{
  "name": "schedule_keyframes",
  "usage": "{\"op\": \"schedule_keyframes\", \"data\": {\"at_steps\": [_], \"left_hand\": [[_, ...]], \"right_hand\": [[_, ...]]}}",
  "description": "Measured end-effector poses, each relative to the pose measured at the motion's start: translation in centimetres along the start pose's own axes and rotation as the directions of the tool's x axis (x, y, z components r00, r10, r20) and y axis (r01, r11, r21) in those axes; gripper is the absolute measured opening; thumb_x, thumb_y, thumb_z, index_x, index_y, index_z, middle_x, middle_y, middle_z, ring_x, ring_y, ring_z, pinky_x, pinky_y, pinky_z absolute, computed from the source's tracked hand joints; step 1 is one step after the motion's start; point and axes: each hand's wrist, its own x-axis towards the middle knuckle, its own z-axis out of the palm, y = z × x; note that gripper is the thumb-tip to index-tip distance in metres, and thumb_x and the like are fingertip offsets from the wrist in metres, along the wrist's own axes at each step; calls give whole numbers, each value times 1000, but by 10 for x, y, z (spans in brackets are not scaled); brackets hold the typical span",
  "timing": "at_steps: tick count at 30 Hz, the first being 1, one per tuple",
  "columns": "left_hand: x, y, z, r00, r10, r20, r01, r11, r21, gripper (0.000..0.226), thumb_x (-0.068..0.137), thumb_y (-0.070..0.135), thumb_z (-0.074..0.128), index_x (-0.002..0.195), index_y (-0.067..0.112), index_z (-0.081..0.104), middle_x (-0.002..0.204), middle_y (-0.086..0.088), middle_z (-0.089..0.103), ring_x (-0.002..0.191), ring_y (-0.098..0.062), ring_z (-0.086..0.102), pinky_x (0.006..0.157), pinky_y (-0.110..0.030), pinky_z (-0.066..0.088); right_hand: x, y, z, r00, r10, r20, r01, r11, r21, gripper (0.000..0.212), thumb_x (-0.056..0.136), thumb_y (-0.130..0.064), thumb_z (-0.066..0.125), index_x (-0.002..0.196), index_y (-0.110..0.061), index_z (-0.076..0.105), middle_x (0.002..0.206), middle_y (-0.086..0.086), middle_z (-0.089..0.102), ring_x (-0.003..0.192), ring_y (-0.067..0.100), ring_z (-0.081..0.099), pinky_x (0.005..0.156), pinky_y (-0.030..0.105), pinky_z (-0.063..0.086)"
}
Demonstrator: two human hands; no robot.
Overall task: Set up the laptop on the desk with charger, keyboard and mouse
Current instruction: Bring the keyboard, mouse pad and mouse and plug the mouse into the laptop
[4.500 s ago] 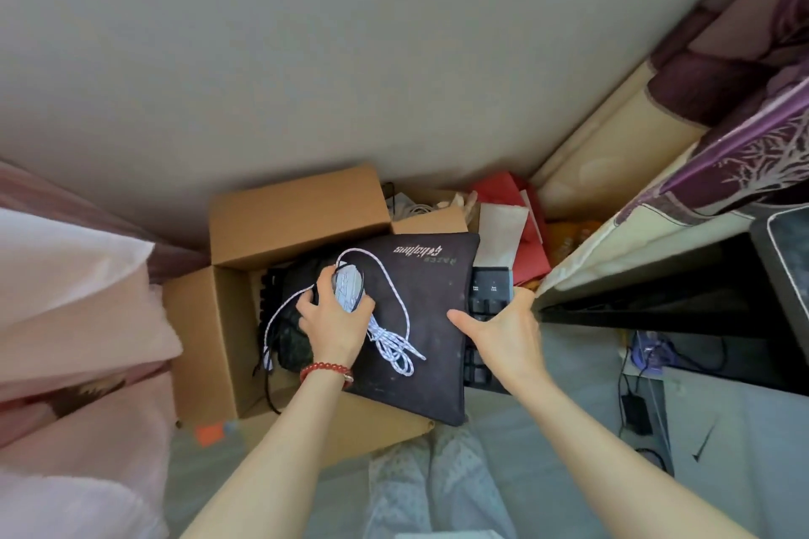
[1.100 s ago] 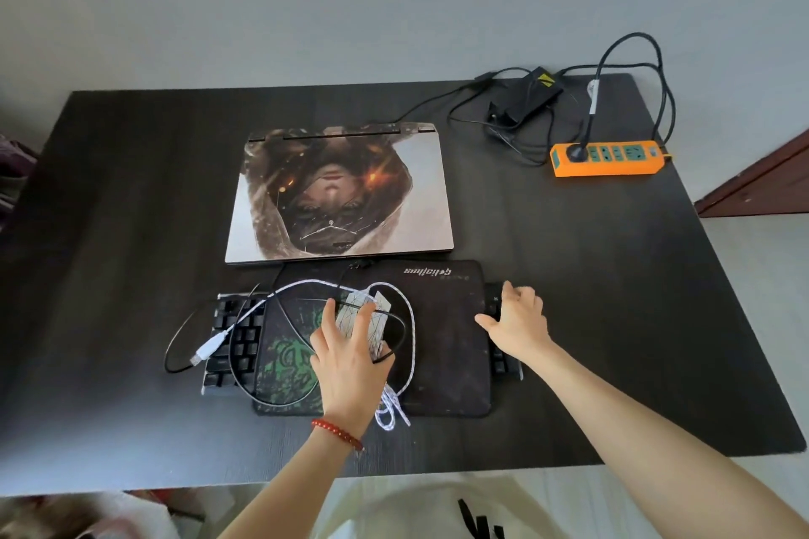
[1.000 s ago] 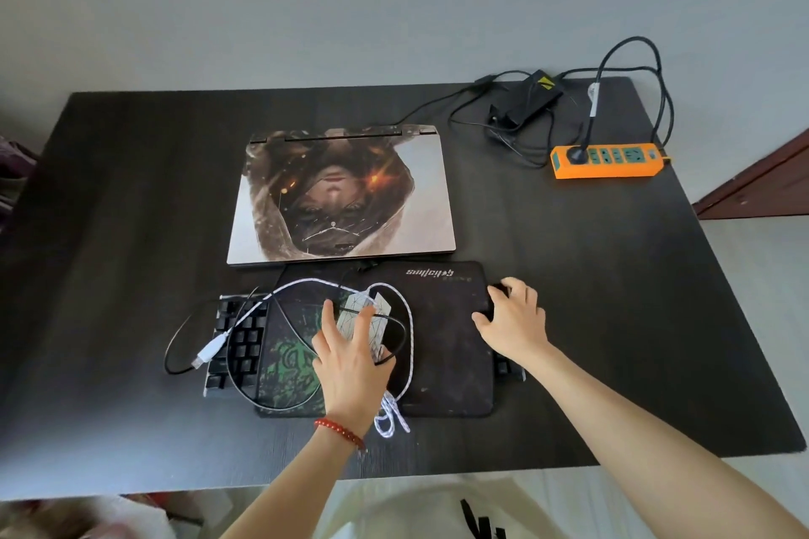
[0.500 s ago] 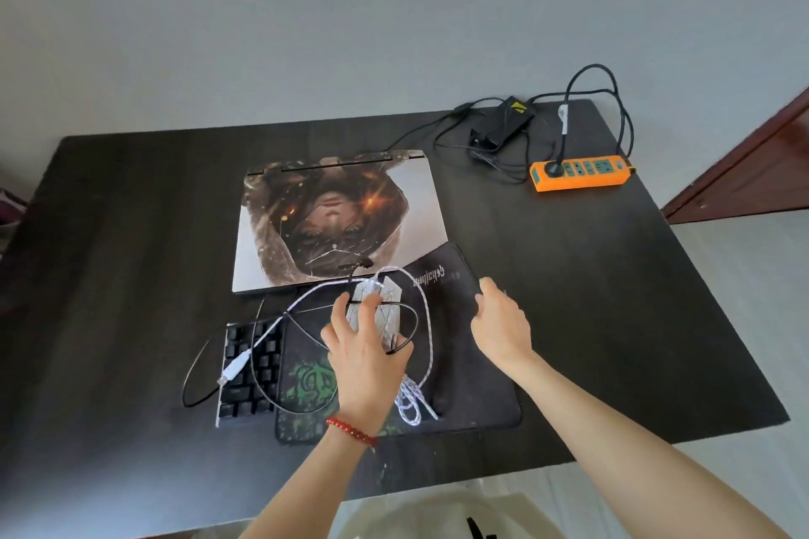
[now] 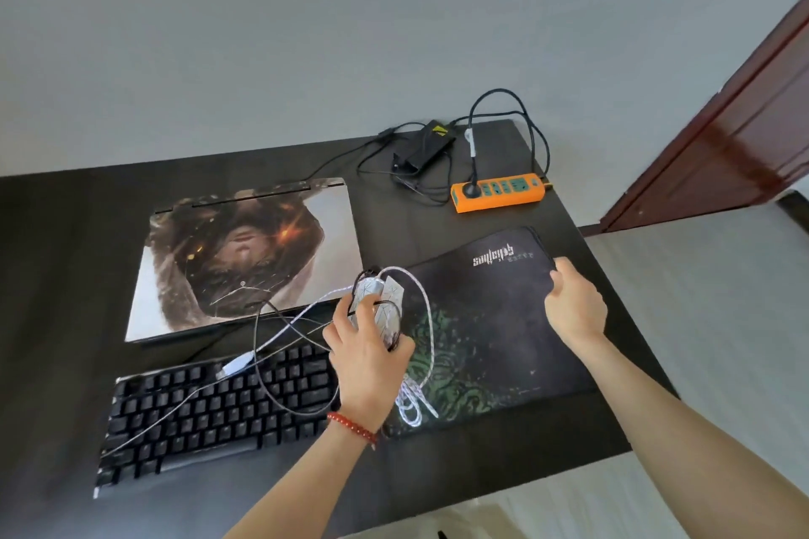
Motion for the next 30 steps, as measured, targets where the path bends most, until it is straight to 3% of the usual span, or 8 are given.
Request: {"op": "schedule_keyframes", "data": {"at_steps": [8, 14, 18, 20, 22, 24, 26, 30], "left_hand": [[2, 16, 72, 956, -294, -25, 294, 943, 157, 60, 67, 16, 66, 122, 10, 42, 139, -15, 32, 113, -37, 34, 88, -51, 40], [6, 16, 85, 938, -345, -32, 343, 914, 218, 64, 68, 18, 67, 125, 14, 38, 140, -15, 29, 117, -38, 31, 93, -53, 37], [13, 14, 84, 927, -374, -9, 358, 881, 311, 67, 72, 26, 65, 130, 20, 32, 146, -12, 23, 124, -35, 29, 95, -54, 34], [14, 13, 84, 928, -374, -6, 354, 874, 333, 68, 73, 28, 64, 132, 22, 30, 147, -11, 21, 126, -35, 28, 97, -55, 32], [13, 11, 84, 922, -387, -9, 366, 864, 345, 68, 75, 31, 63, 133, 24, 28, 149, -10, 19, 128, -34, 28, 98, -56, 30], [10, 9, 84, 921, -390, -4, 365, 856, 365, 68, 76, 33, 61, 134, 26, 25, 150, -10, 17, 128, -34, 28, 98, -57, 28], [8, 6, 82, 918, -396, 8, 363, 850, 383, 70, 76, 36, 61, 134, 28, 22, 151, -10, 14, 129, -34, 27, 99, -58, 27], [13, 3, 76, 917, -398, 29, 368, 871, 325, 71, 73, 30, 65, 133, 25, 27, 147, -13, 19, 126, -38, 27, 97, -54, 32]], "right_hand": [[80, 70, 27, 990, 134, 53, -137, 989, 59, 28, 85, 3, 44, 112, -4, 51, 110, 21, 62, 96, 45, 57, 71, 44, 44], [100, 81, 47, 986, 145, 83, -146, 989, 3, 31, 86, -4, 51, 117, -3, 48, 117, 22, 59, 105, 42, 55, 79, 50, 48], [95, 77, 58, 979, 99, 178, -59, 974, -218, 67, 86, -18, 58, 141, -13, 21, 143, 23, 32, 133, 39, 29, 104, 62, 25], [76, 66, 59, 975, -64, 211, 114, 965, -235, 69, 83, -23, 59, 141, -20, 23, 145, 20, 29, 136, 38, 23, 104, 68, 18], [41, 53, 66, 893, -340, 295, 393, 909, -141, 61, 81, -32, 57, 136, -27, 33, 143, 16, 36, 135, 39, 26, 100, 74, 18], [-3, 47, 74, 679, -561, 474, 653, 756, -40, 64, 80, -51, 49, 138, -36, 28, 148, 11, 33, 140, 39, 21, 100, 76, 11], [-33, 53, 82, 465, -631, 621, 808, 589, -6, 71, 78, -64, 42, 141, -42, 18, 156, 7, 19, 143, 38, 8, 101, 75, 2], [-37, 56, 78, 430, -630, 647, 856, 511, -72, 61, 81, -60, 51, 136, -41, 35, 152, 6, 29, 138, 40, 25, 95, 77, 24]]}}
